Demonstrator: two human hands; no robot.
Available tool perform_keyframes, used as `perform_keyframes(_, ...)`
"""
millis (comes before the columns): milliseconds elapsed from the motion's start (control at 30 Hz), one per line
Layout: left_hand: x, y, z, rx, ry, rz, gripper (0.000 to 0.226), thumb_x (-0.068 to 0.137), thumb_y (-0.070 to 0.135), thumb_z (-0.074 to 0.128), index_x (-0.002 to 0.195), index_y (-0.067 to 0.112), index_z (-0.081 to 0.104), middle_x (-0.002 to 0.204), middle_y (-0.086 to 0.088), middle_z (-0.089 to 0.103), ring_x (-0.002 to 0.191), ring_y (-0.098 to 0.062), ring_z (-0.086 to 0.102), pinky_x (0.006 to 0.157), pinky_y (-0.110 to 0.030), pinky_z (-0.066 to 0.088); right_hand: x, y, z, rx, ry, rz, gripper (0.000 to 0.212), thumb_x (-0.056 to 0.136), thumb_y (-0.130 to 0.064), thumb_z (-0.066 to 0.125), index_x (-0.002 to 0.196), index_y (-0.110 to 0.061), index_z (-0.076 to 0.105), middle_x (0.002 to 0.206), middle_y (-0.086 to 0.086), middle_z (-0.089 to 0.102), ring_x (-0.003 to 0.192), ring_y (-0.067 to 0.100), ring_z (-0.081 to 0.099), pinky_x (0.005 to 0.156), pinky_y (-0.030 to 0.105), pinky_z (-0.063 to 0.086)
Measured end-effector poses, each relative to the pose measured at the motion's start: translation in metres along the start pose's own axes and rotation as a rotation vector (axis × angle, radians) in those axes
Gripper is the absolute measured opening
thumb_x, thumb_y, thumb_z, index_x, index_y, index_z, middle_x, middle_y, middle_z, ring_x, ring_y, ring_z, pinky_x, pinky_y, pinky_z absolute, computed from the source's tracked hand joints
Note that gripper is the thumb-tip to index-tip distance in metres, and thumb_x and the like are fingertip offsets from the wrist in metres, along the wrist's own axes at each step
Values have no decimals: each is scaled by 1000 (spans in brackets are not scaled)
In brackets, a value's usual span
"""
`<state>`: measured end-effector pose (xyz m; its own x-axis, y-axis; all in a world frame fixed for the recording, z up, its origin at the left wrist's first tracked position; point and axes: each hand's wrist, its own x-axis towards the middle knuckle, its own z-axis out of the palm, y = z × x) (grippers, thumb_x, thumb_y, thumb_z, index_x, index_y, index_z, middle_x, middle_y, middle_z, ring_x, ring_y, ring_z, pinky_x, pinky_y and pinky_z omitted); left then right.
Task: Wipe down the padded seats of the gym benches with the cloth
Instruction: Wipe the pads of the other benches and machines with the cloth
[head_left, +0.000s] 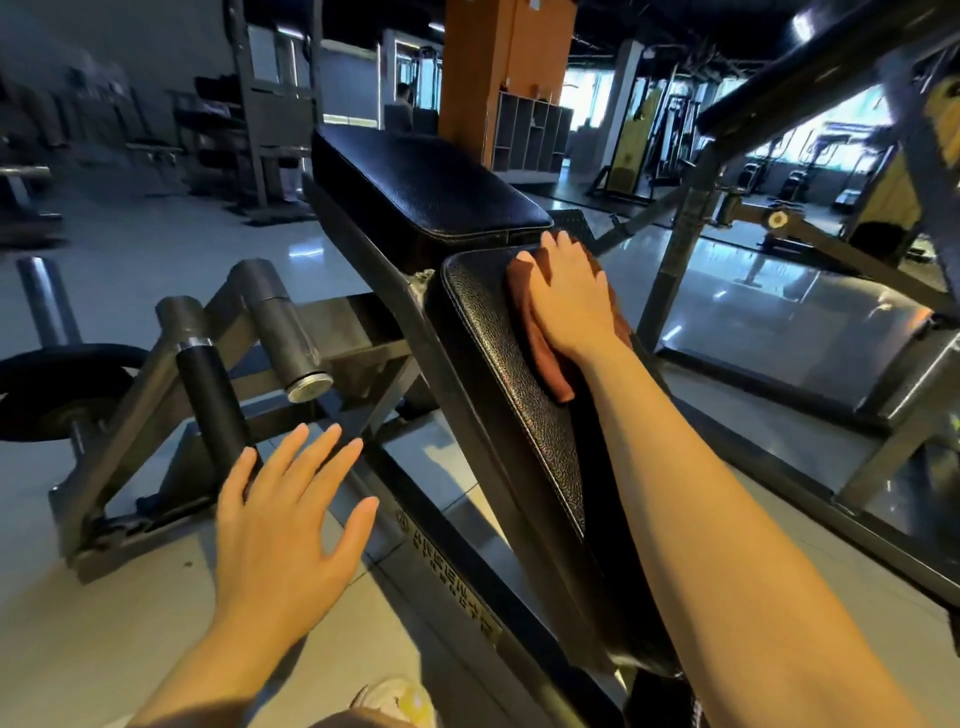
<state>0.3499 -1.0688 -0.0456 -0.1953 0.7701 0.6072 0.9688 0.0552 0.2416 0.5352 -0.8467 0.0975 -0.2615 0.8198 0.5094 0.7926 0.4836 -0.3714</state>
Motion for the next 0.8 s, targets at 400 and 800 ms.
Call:
perform_keyframes(400, -15, -1, -5, 40, -54, 67, 55, 89, 48, 38, 128, 20, 62, 137, -5, 57, 136, -24, 38, 118, -42, 5, -90, -2, -8, -9, -56, -181, 65, 100, -57, 29, 155, -25, 17, 164, -1, 10, 150, 16, 7, 120, 46, 1)
perform_keyframes(800, -22, -3, 2, 30, 13, 136, 54, 87, 48, 40, 126, 18, 65, 134, -7, 59, 132, -28, 45, 116, -55, 11, -217, 38, -24, 52, -109, 349, 78, 89, -62, 24, 155, -26, 2, 164, -4, -2, 150, 20, -2, 121, 42, -2)
